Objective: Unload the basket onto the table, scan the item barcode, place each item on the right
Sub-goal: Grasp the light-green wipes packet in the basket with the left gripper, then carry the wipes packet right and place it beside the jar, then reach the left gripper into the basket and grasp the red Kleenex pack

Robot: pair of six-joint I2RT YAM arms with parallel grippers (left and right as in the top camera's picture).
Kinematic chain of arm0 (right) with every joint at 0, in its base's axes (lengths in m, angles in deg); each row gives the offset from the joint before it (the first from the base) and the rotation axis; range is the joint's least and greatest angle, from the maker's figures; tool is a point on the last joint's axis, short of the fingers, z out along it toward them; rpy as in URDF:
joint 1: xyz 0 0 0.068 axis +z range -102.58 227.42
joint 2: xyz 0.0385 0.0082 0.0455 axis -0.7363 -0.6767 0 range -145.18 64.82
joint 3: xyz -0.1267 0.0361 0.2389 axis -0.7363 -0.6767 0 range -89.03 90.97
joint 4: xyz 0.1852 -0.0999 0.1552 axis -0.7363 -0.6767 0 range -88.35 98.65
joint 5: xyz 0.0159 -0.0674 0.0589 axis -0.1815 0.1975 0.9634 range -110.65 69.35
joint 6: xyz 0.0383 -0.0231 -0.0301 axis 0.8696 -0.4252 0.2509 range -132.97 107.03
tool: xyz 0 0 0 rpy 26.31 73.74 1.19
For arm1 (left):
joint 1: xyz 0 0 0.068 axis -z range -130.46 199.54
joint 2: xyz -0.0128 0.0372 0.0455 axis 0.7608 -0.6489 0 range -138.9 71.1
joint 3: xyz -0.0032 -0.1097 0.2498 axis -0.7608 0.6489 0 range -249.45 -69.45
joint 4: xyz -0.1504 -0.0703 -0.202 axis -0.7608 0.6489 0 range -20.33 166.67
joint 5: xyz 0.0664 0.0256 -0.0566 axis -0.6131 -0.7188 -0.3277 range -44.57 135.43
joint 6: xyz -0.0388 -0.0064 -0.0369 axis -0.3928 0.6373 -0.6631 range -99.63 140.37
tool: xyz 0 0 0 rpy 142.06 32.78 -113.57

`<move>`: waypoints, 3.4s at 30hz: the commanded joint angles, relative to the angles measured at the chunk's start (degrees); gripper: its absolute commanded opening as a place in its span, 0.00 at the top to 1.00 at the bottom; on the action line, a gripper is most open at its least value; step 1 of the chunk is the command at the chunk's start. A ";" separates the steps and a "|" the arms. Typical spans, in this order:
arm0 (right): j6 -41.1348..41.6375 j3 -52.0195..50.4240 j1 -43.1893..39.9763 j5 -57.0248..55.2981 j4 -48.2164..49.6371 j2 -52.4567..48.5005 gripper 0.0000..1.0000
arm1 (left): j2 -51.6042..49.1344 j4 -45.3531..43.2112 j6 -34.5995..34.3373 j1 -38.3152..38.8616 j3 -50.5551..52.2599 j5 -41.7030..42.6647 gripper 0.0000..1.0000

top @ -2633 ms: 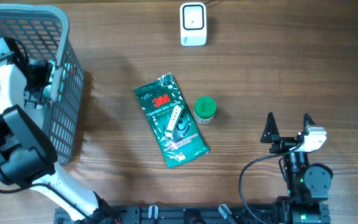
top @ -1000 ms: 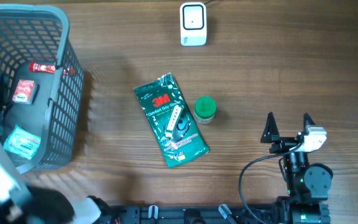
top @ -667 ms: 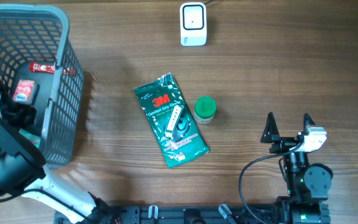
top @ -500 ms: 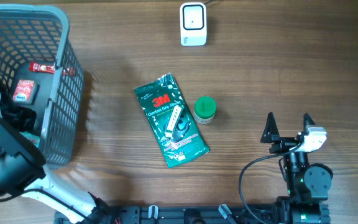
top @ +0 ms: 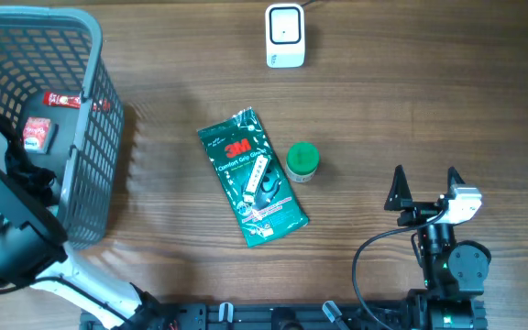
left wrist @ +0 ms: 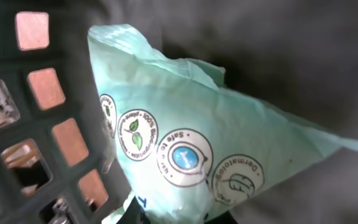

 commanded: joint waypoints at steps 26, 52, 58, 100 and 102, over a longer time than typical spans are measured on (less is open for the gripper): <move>0.09 -0.07 0.13 -0.57 0.17 0.26 0.00 | 23.15 11.82 56.92 43.15 -38.34 80.52 0.96; 0.09 -0.07 0.13 -0.57 0.17 0.26 0.00 | -20.35 -22.73 22.18 84.35 -36.63 38.58 0.34; 0.11 -0.07 0.13 -0.57 0.17 0.26 0.00 | -8.59 -21.57 22.18 76.59 -40.19 33.22 0.00; 0.11 -0.07 0.13 -0.57 0.17 0.26 0.00 | 9.07 -67.04 -17.86 9.68 23.21 1.38 0.10; 0.11 -0.07 0.13 -0.57 0.17 0.26 0.00 | 8.68 -67.30 -17.86 9.64 23.21 1.01 0.29</move>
